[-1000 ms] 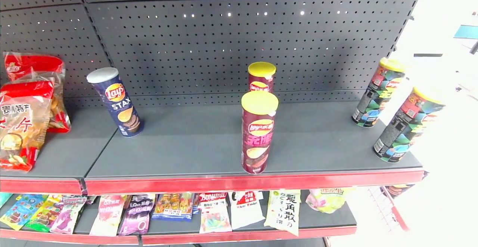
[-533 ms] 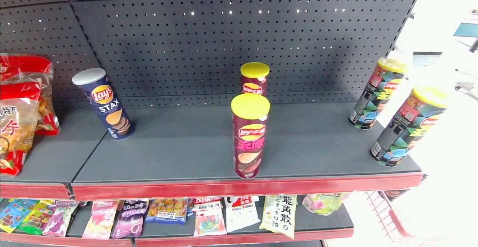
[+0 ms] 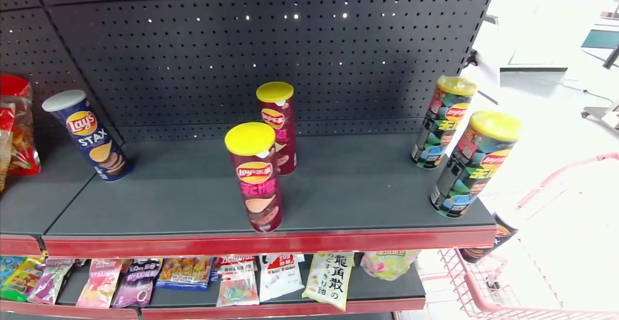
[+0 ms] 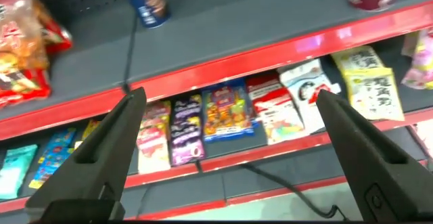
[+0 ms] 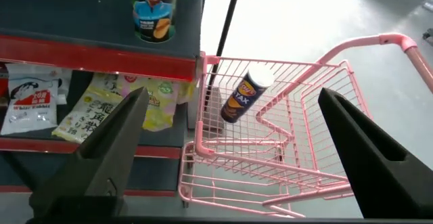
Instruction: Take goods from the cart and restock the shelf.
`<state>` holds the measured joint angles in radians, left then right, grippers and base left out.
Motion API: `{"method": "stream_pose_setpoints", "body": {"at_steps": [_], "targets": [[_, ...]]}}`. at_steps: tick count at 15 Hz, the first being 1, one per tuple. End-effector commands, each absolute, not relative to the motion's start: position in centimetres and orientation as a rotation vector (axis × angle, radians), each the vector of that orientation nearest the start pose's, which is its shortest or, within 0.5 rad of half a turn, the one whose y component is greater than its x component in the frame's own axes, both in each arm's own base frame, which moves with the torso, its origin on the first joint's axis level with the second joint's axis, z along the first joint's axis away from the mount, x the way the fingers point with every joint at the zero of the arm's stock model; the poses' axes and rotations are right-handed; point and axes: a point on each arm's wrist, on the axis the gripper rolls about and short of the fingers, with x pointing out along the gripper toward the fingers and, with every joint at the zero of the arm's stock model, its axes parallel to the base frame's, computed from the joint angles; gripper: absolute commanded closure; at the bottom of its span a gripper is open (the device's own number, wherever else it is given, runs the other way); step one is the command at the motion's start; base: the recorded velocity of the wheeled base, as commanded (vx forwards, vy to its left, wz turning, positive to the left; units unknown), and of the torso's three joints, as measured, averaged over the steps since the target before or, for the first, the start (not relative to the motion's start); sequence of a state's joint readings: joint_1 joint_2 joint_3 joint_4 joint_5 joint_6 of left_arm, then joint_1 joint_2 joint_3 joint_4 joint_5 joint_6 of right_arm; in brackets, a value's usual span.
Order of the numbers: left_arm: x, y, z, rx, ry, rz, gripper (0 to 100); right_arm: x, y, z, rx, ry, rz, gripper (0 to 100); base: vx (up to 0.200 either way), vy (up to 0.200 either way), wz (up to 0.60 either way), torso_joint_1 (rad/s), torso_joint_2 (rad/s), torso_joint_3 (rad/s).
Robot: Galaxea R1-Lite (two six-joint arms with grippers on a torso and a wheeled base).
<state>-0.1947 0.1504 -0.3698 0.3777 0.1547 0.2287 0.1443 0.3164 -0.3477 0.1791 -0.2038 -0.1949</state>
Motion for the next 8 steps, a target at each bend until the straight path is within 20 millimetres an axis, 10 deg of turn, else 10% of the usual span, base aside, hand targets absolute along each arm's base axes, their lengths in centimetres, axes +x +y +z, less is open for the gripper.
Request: {"method": "stream_pose_setpoints", "body": {"at_steps": [1,5,8], "targets": [[-3.95,1.14,14.07,0.256,0.155,-0.059,0,-1.10,-0.62,15.81,-0.221,0.155,-0.045,0,0.000,-0.200,0.00,0.002,0.00,0.002],[-3.93,1.14,13.79,0.257,0.157,-0.063,0,-1.10,-0.62,15.72,-0.222,0.156,-0.043,0,0.000,-0.050,0.00,-0.001,0.00,0.002],[-4.09,1.17,13.72,0.255,0.147,-0.062,0,-1.05,-0.61,15.72,-0.223,0.160,-0.044,0,0.000,0.000,-0.60,-0.002,0.01,0.004]]}}
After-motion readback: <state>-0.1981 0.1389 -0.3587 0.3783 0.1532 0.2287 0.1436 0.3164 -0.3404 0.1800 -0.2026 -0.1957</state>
